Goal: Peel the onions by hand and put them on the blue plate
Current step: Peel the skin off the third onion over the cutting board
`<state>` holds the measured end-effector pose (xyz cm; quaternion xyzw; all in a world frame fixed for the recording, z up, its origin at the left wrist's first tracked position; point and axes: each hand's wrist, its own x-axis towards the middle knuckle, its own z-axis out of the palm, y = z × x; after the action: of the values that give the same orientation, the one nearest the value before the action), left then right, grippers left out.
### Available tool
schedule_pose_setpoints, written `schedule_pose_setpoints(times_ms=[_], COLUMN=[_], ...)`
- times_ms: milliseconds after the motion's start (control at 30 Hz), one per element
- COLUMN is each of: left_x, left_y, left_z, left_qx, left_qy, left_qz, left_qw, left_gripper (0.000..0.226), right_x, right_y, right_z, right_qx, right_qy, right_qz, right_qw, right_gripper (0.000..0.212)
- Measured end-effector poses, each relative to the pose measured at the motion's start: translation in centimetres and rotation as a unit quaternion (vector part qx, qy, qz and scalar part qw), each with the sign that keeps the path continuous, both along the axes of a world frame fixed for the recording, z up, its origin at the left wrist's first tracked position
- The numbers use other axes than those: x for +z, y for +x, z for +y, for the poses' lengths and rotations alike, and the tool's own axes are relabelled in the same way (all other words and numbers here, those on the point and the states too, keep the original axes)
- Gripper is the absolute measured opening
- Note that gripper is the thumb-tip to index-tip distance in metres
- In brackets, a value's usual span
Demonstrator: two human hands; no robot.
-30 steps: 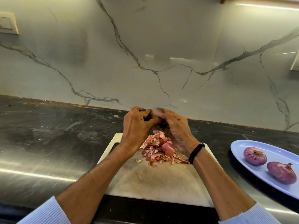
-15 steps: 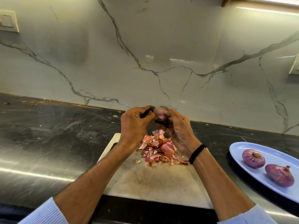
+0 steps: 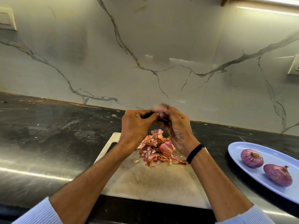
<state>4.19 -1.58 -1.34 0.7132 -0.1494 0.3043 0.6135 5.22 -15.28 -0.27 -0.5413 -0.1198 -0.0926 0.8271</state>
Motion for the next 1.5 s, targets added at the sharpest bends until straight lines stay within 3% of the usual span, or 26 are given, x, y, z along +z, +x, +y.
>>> schedule_pose_setpoints(times_ms=[267, 567, 667, 800, 933, 1167, 1500], left_x=[0.0, 0.2, 0.3, 0.1, 0.1, 0.3, 0.0], left_y=[0.2, 0.6, 0.6, 0.5, 0.5, 0.3, 0.5], left_z=[-0.2, 0.3, 0.4, 0.4, 0.5, 0.4, 0.3], left_qx=[0.006, -0.022, -0.016, -0.005, 0.021, 0.022, 0.060], left_qy=[-0.013, -0.054, -0.044, 0.001, 0.043, 0.043, 0.069], left_qz=[0.024, 0.041, 0.015, -0.015, -0.048, -0.066, -0.089], left_qw=[1.000, 0.997, 0.999, 1.000, 0.998, 0.997, 0.992], left_gripper=[0.010, 0.013, 0.023, 0.016, 0.023, 0.027, 0.026], right_x=[0.2, 0.4, 0.3, -0.1, -0.4, -0.4, -0.5], right_y=[-0.5, -0.3, 0.1, 0.7, 0.9, 0.7, 0.7], right_z=[0.4, -0.6, -0.8, -0.9, -0.8, -0.9, -0.9], right_qx=[0.038, 0.100, 0.078, 0.032, -0.046, -0.103, -0.149], right_qy=[0.005, 0.034, 0.010, -0.049, -0.129, -0.204, -0.276], right_qz=[-0.010, -0.022, -0.030, -0.061, -0.100, -0.124, -0.166], right_qw=[0.999, 0.994, 0.996, 0.996, 0.985, 0.966, 0.935], right_gripper=[0.049, 0.055, 0.051, 0.054, 0.058, 0.069, 0.062])
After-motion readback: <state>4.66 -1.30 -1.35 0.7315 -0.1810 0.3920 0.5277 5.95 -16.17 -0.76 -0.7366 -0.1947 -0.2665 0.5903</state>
